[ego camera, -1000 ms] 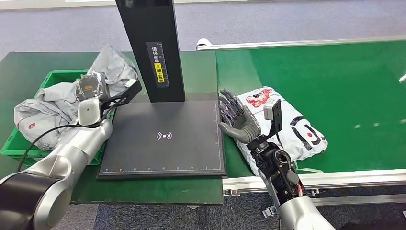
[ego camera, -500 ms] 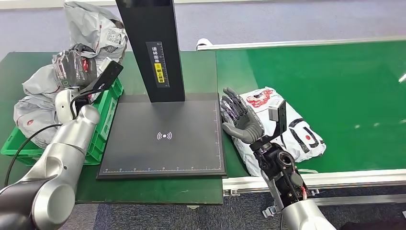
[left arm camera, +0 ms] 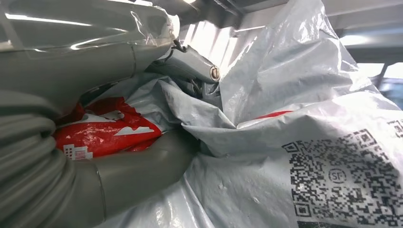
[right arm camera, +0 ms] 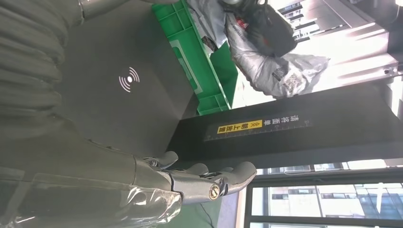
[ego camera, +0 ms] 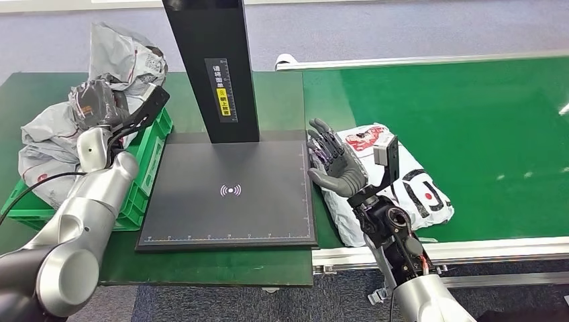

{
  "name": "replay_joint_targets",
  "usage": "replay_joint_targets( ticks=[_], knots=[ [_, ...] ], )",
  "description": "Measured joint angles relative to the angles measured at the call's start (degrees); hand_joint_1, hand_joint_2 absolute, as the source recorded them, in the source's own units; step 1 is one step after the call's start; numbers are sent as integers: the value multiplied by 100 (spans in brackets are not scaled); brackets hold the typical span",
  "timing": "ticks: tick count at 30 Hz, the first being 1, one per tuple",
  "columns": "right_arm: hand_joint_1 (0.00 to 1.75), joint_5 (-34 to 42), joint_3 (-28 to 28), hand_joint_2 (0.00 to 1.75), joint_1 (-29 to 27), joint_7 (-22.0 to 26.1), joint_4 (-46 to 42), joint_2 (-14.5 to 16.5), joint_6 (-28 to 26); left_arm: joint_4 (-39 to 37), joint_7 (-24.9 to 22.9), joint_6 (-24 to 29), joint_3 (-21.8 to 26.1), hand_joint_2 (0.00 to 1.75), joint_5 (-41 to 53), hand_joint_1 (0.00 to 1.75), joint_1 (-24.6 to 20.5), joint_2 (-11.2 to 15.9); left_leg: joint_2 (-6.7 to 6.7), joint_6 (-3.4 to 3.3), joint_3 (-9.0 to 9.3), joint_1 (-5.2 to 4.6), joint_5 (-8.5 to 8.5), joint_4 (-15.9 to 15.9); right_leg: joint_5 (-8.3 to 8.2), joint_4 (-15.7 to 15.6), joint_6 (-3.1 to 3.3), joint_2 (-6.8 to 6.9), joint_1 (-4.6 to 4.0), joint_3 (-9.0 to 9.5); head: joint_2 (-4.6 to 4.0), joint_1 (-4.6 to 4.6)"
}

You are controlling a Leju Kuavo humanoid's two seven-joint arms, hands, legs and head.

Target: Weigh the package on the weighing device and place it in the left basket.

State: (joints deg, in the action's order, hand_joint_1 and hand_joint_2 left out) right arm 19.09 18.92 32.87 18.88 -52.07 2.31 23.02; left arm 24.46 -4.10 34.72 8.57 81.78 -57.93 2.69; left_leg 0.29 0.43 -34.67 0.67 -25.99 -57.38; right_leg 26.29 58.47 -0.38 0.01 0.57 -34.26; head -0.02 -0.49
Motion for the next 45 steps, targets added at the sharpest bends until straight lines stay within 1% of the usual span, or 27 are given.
replay_joint_targets(
  ticks=[3, 6, 8, 9, 11, 12, 16, 17, 20, 21, 27, 32, 36, 38, 40, 42, 43, 45],
  knots=[
    [0, 10, 49, 175, 46, 0, 42, 11, 61, -173, -1037, -873, -104, 175, 480, 175, -30, 122, 6, 0, 1, 1, 0, 1, 0, 0, 1, -2, -1, 0, 0, 1],
    [0, -26, 108, 175, 108, 0, 111, 91, 90, -346, -2047, -2114, -300, 175, 670, 175, -25, 308, 9, 1, 3, 4, 0, 2, 0, 2, 1, -5, -5, -1, -1, 1],
    [0, -96, 148, 175, 139, 12, 177, 185, 87, -439, -2543, -2820, -439, 175, 679, 175, 5, 442, 10, 1, 3, 7, 0, 2, 1, 3, 3, -6, -7, -2, -1, 2],
    [0, -138, 168, 175, 147, 23, 210, 227, 85, -476, -2715, -3051, -479, 175, 675, 175, 32, 503, 9, 2, 3, 8, 0, 3, 2, 3, 3, -6, -8, -2, -1, 1],
    [0, -207, 198, 175, 153, 51, 265, 294, 81, -524, -2946, -3260, -501, 175, 649, 175, 108, 603, 8, 2, 2, 8, -1, 3, 3, 4, 4, -6, -8, -2, -1, 1],
    [0, -233, 206, 175, 153, 62, 288, 319, 80, -538, -3030, -3261, -502, 175, 624, 175, 155, 648, 9, 3, 2, 7, -2, 3, 4, 4, 4, -6, -7, -1, -1, 1],
    [0, -293, 215, 175, 153, 66, 356, 389, 80, -559, -3251, -2850, -426, 175, 517, 175, 333, 765, 10, 4, 2, 5, -4, 3, 4, 1, 3, -6, -6, -1, 0, 1],
    [0, -299, 216, 175, 153, 57, 367, 400, 80, -560, -3281, -2725, -386, 175, 485, 165, 363, 783, 10, 4, 2, 5, -4, 3, 4, 1, 3, -6, -5, -1, -1, 1],
    [0, -313, 217, 175, 153, 19, 397, 424, 80, -560, -3268, -2440, -223, 175, 382, 35, 406, 821, 9, 5, 4, 5, -5, 3, 3, 0, 3, -6, -5, 0, 1, 1],
    [0, -315, 217, 175, 153, 11, 406, 431, 81, -561, -3224, -2380, -165, 175, 360, 1, 408, 828, 9, 5, 5, 5, -5, 3, 3, 1, 4, -6, -5, 0, 1, 1],
    [0, -314, 217, 175, 153, 8, 428, 445, 89, -562, -2918, -2149, 67, 175, 320, 0, 409, 842, 10, 6, 7, 6, -4, 3, 3, 2, 4, -6, -6, 0, 0, 1],
    [0, -264, 217, 175, 148, -44, 410, 438, 86, -569, -2173, -1560, 279, 175, 199, 0, 426, 813, 7, 6, 6, 6, -4, 2, 3, 2, 4, -5, -6, -1, 0, 1],
    [0, -231, 217, 175, 145, -85, 389, 429, 82, -573, -1903, -1327, 385, 175, 140, 0, 452, 780, 7, 6, 6, 6, -4, 1, 3, 1, 4, -5, -6, -1, 0, -1],
    [0, -206, 217, 175, 136, -95, 361, 418, 72, -572, -1601, -1018, 444, 175, 51, 0, 473, 762, 6, 6, 6, 6, -4, 1, 3, 1, 4, -4, -6, -1, -1, 0],
    [0, -177, 217, 175, 114, -96, 308, 393, 62, -570, -1112, -576, 525, 175, -152, 0, 489, 733, 4, 6, 6, 6, -4, 0, 3, 0, 4, -4, -6, -2, -1, 0],
    [0, -149, 217, 175, 79, -96, 244, 360, 53, -562, -447, -196, 654, 175, -574, 0, 493, 685, 5, 6, 6, 6, -4, 0, 3, 0, 4, -4, -6, -2, 0, 0],
    [0, -134, 217, 175, 58, -95, 209, 339, 46, -544, 41, -82, 774, 175, -984, 0, 493, 645, 5, 6, 6, 6, -4, 0, 3, 0, 4, -4, -6, -2, 0, 0],
    [0, -102, 217, 175, 19, -80, 148, 297, 32, -467, 1340, -12, 1126, 175, -2196, 0, 493, 524, 5, 6, 6, 6, -4, 0, 3, 0, 3, -4, -6, -3, -1, 0]
  ],
)
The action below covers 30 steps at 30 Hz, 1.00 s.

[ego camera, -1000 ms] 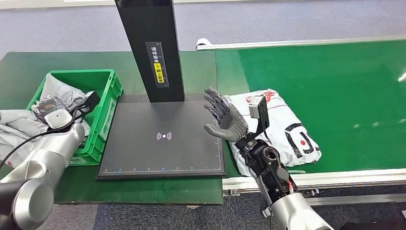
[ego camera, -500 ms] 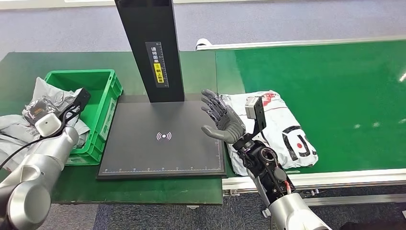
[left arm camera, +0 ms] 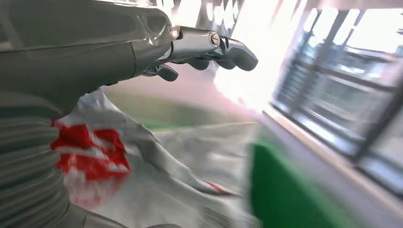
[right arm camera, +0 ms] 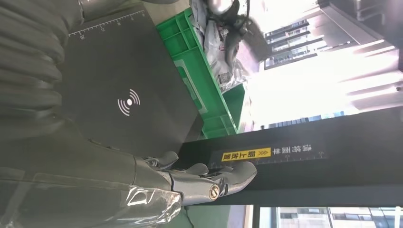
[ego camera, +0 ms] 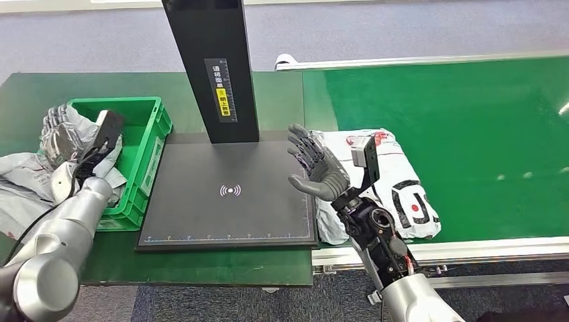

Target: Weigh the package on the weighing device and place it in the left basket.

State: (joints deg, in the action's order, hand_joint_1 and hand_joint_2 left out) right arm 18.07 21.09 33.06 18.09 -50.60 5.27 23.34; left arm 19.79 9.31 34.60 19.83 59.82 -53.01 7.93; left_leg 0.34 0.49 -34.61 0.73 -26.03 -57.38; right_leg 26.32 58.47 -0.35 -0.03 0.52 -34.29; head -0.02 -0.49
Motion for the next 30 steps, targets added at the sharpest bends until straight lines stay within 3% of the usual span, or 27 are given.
replay_joint_targets(
  ticks=[2, 4, 8, 13, 16, 23, 30],
  knots=[
    [0, 26, 0, 175, -21, 41, -37, -39, -10, 115, 1252, -71, 416, 175, -1200, 0, -1, -154, 0, 0, 0, 0, 0, 0, 0, 0, 0, 0, 0, 0, 0, 0],
    [0, 44, 0, 175, -29, 85, -58, -68, -42, 261, 2117, -215, 729, 175, -2092, 0, 10, -326, -1, 0, 0, 0, 0, -1, 0, -1, -1, 0, 1, 1, 0, -1],
    [0, 51, 0, 175, -28, 96, -88, -94, -75, 685, 2980, -389, 891, 175, -3232, 0, 111, -673, -3, 0, -1, 0, 0, -1, -1, -1, -1, 1, 1, 3, 1, 0],
    [0, 51, 0, 175, -28, 96, -101, -116, -80, 1109, 3070, -498, 877, 175, -3650, 0, 255, -945, -2, 0, 0, 0, 0, -1, -1, -1, -1, 1, 0, 2, 0, 1],
    [0, 50, 0, 175, -26, 131, -101, -132, -93, 1653, 3078, -815, 608, 175, -4472, 0, 542, -1173, -3, 0, -1, 0, 0, -1, 0, -1, -1, 1, 0, 2, 1, 1],
    [0, 43, -2, 175, 26, 248, -99, -166, -77, 3230, 3019, -1852, -873, 175, -6043, 0, 1570, -1687, -8, -4, -6, -4, -4, -1, 0, -6, -2, 2, 5, 3, 1, 0],
    [0, 28, -32, 175, 81, 278, -88, -189, -68, 4239, 2563, -2850, -2239, 175, -6472, 0, 2335, -1934, -7, -4, -6, -4, -5, -1, -1, -7, -3, 3, 5, 2, 1, 2]
  ],
)
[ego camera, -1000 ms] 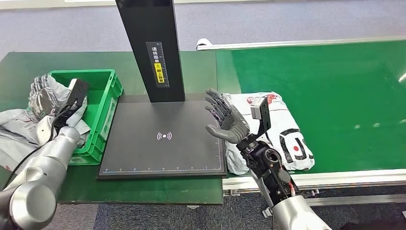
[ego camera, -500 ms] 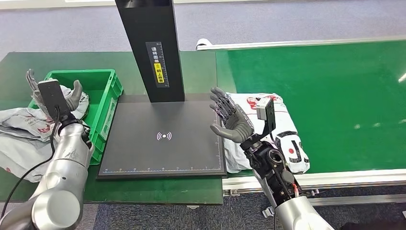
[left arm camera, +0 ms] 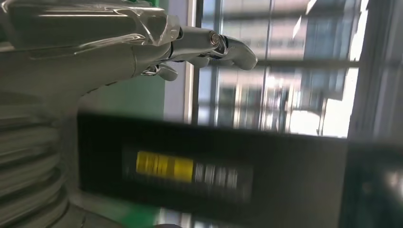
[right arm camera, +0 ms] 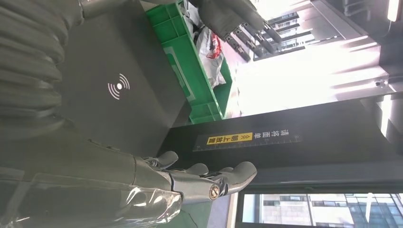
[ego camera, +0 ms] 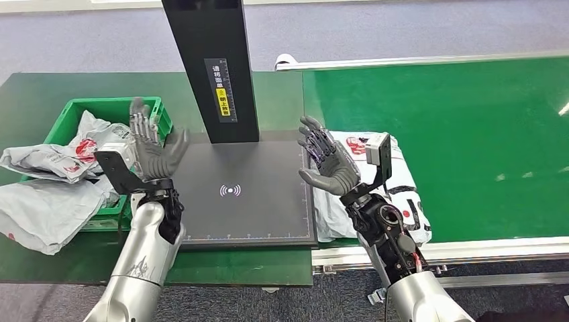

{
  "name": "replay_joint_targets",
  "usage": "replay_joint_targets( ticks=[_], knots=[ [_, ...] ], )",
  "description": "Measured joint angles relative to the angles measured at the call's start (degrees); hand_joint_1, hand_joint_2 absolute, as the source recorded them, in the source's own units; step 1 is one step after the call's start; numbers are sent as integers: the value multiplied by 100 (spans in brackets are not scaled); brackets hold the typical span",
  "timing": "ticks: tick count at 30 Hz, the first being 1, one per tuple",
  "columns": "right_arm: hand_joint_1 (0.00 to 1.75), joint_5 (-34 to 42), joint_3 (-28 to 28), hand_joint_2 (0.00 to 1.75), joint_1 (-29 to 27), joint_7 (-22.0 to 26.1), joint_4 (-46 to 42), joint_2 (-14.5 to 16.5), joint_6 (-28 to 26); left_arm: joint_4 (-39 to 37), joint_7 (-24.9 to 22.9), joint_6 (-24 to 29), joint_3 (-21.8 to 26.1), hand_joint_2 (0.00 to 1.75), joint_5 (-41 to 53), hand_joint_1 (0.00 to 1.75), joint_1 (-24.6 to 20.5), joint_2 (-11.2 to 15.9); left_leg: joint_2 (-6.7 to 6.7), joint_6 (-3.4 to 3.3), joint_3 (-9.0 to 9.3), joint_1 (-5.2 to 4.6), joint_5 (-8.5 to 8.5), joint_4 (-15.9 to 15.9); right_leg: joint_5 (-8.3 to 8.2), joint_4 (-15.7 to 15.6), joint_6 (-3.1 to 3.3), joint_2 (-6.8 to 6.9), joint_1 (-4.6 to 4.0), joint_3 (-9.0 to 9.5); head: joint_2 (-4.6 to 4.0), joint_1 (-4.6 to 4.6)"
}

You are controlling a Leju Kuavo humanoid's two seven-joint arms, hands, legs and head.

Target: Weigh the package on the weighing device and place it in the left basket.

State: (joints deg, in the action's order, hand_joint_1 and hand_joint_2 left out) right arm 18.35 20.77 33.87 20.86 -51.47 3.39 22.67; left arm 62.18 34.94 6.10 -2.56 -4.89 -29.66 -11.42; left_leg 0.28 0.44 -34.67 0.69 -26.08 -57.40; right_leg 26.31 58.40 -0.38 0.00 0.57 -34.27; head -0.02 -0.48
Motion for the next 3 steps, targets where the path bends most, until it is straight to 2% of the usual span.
replay_joint_targets(
  ticks=[3],
  knots=[
    [0, -27, -29, 175, 0, -32, 0, -4, -1, 261, -192, -455, -362, 175, -65, 0, 243, -54, -1, 0, 0, 1, 0, 0, 0, 0, 0, 0, -1, 0, 0, -1]
  ],
)
